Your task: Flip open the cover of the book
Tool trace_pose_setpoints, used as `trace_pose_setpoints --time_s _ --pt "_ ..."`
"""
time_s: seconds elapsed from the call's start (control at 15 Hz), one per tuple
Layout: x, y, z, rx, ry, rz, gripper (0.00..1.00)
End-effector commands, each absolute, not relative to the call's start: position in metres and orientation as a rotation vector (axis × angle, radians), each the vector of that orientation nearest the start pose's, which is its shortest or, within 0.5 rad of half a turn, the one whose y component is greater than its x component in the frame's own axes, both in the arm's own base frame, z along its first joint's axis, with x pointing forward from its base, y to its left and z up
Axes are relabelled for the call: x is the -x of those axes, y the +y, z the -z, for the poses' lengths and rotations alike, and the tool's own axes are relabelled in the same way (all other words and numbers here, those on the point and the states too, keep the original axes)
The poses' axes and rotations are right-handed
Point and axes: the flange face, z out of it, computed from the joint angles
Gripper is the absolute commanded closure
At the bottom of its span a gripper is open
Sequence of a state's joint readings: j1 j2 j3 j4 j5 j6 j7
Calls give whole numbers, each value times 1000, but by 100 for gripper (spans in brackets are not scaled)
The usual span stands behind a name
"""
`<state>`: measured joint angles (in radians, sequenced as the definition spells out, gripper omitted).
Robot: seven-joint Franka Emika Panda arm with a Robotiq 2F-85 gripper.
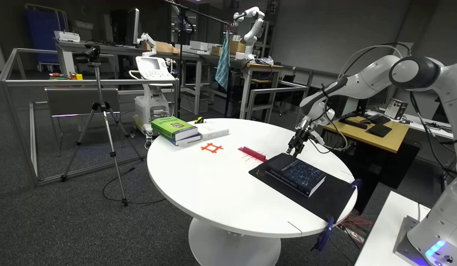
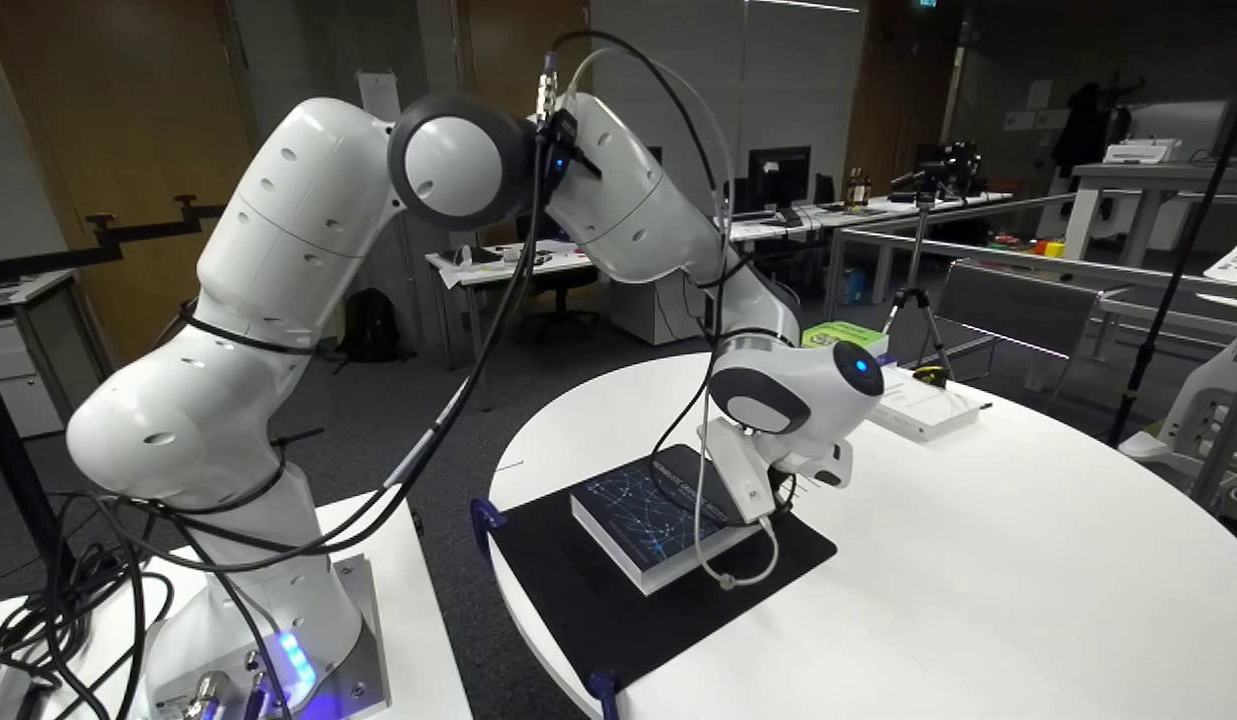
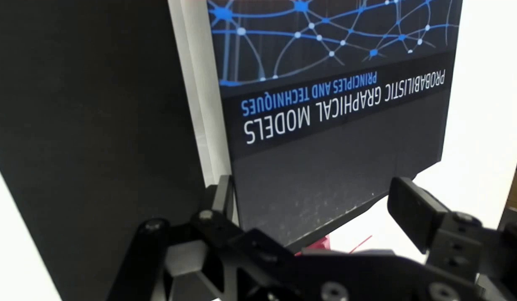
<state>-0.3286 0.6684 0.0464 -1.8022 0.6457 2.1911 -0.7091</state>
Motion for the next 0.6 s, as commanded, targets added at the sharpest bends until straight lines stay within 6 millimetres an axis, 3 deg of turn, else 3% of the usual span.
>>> trace_pose_setpoints --time_s 0.0,0.53 --pt "-609 -148 -170 2572 31 -7 0" --pt "-614 -136 -194 2559 -8 25 0"
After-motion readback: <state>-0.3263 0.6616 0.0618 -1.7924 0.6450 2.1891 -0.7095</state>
